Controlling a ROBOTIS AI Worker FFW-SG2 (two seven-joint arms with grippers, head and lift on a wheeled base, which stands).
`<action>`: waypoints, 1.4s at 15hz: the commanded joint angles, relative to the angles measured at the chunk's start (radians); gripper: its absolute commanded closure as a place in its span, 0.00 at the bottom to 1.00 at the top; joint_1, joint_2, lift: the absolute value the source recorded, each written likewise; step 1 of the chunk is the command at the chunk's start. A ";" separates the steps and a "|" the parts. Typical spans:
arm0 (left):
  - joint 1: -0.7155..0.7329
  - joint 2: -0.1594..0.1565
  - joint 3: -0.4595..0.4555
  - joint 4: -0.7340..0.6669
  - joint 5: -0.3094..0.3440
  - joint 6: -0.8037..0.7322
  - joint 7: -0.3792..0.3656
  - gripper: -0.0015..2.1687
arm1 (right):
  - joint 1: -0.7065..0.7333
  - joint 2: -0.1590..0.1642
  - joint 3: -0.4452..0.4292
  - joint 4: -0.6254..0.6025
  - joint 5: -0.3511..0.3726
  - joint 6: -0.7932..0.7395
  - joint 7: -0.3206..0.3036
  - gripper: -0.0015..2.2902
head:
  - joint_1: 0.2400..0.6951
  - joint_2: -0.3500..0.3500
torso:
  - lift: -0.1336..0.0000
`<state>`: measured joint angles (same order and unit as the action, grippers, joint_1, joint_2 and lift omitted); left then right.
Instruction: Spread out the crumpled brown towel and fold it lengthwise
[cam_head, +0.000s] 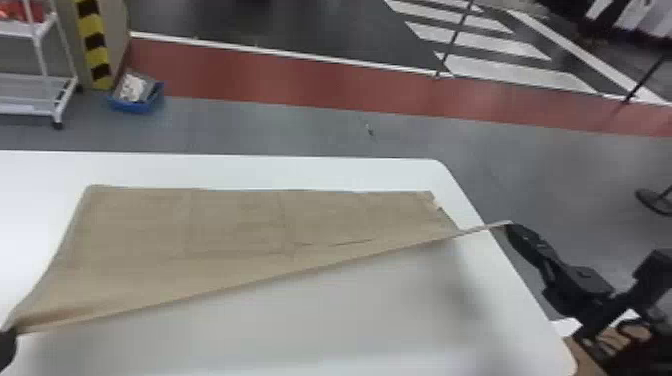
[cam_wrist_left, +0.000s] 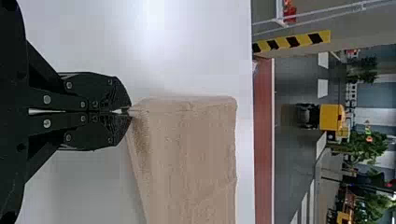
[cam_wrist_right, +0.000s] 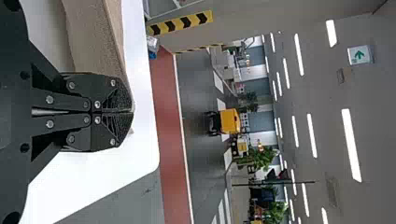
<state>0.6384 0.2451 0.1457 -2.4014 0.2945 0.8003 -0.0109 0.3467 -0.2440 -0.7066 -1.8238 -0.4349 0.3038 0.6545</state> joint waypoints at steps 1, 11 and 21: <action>0.000 -0.006 -0.003 0.007 0.000 0.009 -0.001 0.67 | -0.002 -0.003 -0.001 0.008 0.005 -0.010 -0.001 0.62 | 1.00 0.02 | 0.07; -0.014 0.008 0.074 0.159 -0.014 -0.295 -0.126 0.23 | -0.017 -0.014 -0.002 0.061 0.031 -0.019 -0.006 0.62 | 1.00 0.05 | 0.07; 0.076 0.040 0.115 0.281 -0.034 -0.648 -0.485 0.20 | -0.018 -0.015 -0.007 0.072 0.011 -0.007 -0.003 0.62 | 1.00 0.00 | 0.07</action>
<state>0.7123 0.2791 0.2556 -2.1484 0.2634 0.1534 -0.4737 0.3283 -0.2578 -0.7110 -1.7595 -0.4211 0.3000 0.6520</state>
